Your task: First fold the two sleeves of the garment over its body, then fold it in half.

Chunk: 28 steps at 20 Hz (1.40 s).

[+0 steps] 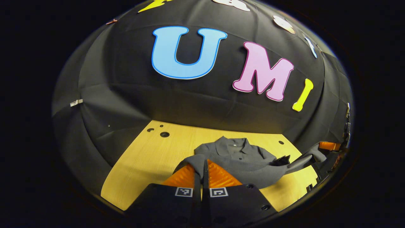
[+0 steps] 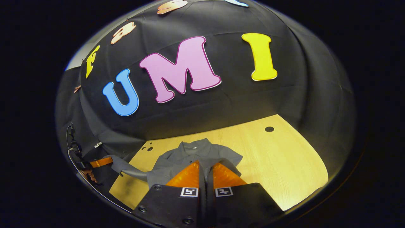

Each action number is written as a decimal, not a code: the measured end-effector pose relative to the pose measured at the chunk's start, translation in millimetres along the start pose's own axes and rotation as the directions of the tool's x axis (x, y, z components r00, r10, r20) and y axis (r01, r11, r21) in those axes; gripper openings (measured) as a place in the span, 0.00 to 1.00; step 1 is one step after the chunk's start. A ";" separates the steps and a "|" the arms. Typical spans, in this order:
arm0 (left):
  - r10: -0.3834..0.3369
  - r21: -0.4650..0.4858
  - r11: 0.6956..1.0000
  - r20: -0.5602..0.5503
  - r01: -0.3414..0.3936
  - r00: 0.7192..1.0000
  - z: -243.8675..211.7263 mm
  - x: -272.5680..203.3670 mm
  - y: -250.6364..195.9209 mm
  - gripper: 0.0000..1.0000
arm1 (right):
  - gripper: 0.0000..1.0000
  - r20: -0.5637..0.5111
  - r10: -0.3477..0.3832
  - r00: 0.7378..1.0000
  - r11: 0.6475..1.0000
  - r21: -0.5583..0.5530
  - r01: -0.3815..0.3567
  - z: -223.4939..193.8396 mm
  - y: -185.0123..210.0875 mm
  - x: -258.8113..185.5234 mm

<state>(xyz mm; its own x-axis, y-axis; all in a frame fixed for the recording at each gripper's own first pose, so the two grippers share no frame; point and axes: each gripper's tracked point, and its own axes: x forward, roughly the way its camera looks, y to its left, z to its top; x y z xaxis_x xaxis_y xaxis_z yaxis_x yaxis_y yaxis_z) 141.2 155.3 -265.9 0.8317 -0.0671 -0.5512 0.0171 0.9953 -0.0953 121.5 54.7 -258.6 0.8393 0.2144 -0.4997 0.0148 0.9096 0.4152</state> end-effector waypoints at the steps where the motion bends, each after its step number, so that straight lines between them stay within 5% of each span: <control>1: 0.000 0.005 1.000 0.010 0.000 1.000 7.5 8.5 -1.3 0.05 | 0.05 0.008 -0.003 1.000 1.000 -0.005 0.003 6.1 -3.4 6.7; 9: 0.035 0.015 0.999 0.030 -0.036 0.999 27.8 79.9 -3.8 0.05 | 0.05 0.055 -0.016 0.998 0.999 0.032 0.014 28.7 -23.6 71.2; 21: 0.066 0.012 0.998 0.023 -0.066 0.998 5.7 187.6 12.7 0.05 | 0.05 0.093 -0.003 0.996 1.000 -0.003 0.004 8.7 -51.6 189.2; 28: 0.086 0.053 0.995 -0.004 -0.086 0.996 -26.5 258.8 14.1 0.05 | 0.05 0.059 -0.064 0.996 0.998 -0.021 0.065 -28.0 -82.6 249.7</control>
<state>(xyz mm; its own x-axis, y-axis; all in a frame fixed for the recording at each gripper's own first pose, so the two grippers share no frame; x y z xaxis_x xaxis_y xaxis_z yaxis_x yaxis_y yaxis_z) 342.0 150.2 -431.9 0.8281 0.0189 -0.5603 -0.0253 0.9997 -0.0037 314.6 43.0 -439.0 0.8670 0.1348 -0.4798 0.0579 0.9290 0.3655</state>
